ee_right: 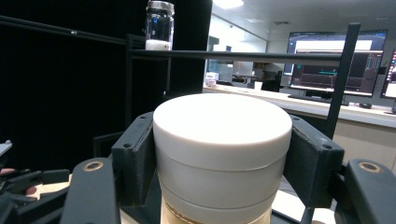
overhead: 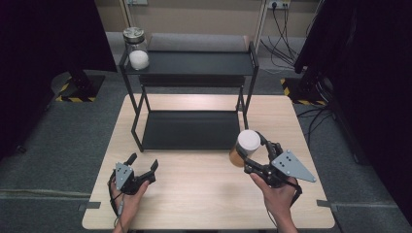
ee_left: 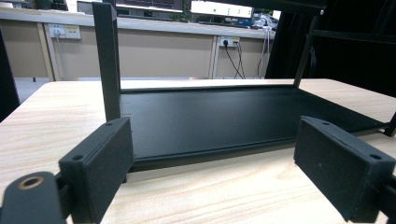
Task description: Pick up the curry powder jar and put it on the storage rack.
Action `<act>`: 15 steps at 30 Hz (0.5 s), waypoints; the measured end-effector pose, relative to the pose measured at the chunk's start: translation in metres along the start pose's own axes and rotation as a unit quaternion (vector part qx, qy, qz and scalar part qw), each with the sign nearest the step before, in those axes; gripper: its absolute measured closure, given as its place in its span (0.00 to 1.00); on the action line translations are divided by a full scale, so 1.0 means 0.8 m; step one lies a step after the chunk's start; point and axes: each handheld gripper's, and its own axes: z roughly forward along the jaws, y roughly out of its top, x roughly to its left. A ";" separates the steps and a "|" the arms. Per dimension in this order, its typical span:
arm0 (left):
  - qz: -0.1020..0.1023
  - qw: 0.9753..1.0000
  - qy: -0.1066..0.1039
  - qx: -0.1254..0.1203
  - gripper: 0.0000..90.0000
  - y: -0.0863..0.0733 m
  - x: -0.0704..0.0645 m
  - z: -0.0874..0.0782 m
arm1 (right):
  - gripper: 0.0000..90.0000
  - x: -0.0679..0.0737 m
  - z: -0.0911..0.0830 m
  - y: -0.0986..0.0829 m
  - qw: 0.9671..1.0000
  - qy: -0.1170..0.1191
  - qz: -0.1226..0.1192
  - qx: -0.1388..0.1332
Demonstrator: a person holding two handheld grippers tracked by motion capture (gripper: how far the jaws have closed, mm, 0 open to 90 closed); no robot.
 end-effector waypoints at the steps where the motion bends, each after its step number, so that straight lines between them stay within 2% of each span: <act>1: 0.000 1.000 0.000 0.000 0.13 0.000 0.000 0.000 | 0.38 0.000 0.001 0.001 1.000 -0.003 -0.001 -0.002; 15: 0.000 1.000 0.000 0.000 0.13 0.000 0.000 0.000 | 0.38 0.000 0.007 0.009 1.000 -0.012 -0.002 -0.010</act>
